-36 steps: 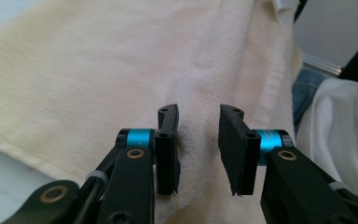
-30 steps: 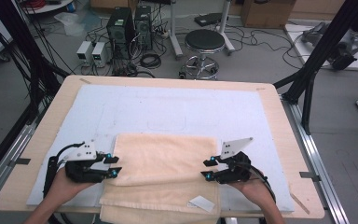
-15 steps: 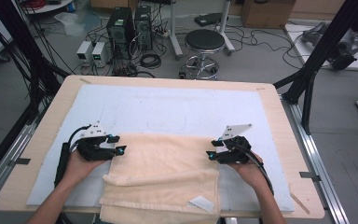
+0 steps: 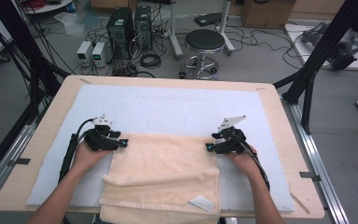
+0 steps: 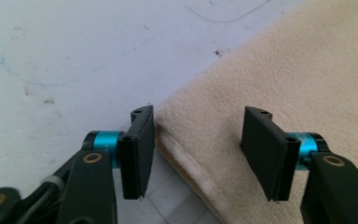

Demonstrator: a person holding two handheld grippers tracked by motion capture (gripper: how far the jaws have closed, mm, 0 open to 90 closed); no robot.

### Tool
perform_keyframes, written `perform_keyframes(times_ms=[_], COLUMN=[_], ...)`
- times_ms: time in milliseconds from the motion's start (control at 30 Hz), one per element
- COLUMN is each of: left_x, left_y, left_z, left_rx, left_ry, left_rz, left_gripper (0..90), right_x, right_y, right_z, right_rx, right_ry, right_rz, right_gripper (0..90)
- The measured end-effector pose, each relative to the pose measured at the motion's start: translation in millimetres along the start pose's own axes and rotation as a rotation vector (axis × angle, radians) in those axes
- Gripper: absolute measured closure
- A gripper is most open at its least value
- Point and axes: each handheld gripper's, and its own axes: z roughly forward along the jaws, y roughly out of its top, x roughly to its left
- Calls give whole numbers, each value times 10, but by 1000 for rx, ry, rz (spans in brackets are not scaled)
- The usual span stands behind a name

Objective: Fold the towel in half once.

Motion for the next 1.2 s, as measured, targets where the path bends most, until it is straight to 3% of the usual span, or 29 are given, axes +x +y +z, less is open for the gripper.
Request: perform_keyframes(times_ms=[100, 167, 267, 367, 533, 567, 700, 833, 900, 967, 1033, 1133, 1200], left_x=[5, -12, -47, -21, 69, 98, 225, 307, 343, 369, 398, 423, 416], left_y=[-4, -4, 12, 31, 184, 239, 469, 652, 722, 740, 713, 671, 642], left_z=[2, 10, 9, 2, 23, 38, 107, 156, 172, 187, 206, 170, 105], left_rx=[-8, -4, 0, -6, -47, -55, -77, -73, -72, -64, -60, -44, -65], left_ry=[-14, -45, -28, -8, 64, 77, 137, 173, 175, 175, 171, 129, 122], left_rz=[13, 35, 63, 40, 11, -13, -52, -42, -48, -22, -39, -30, -27], left_gripper=[544, 717, 794, 817, 826, 828, 828, 828, 828, 819, 745, 640, 622], right_x=[-34, -45, -20, -10, -86, -111, -249, -430, -482, -530, -542, -550, -521], right_y=[-5, -4, 32, 92, 230, 278, 444, 621, 698, 749, 746, 699, 665], right_z=[23, 22, 25, 22, 28, 36, 69, 70, 60, 74, 106, 120, 79], right_rx=[-1, -3, 13, 35, 40, 51, 28, 19, 18, 20, 22, 37, 29], right_ry=[44, 65, 95, 78, 31, 18, -57, -92, -107, -109, -139, -128, -126], right_rz=[14, 19, 13, 11, 19, 27, 37, 68, 75, 66, 51, 72, 62], right_gripper=[535, 645, 797, 820, 827, 827, 827, 827, 826, 795, 697, 618, 601])
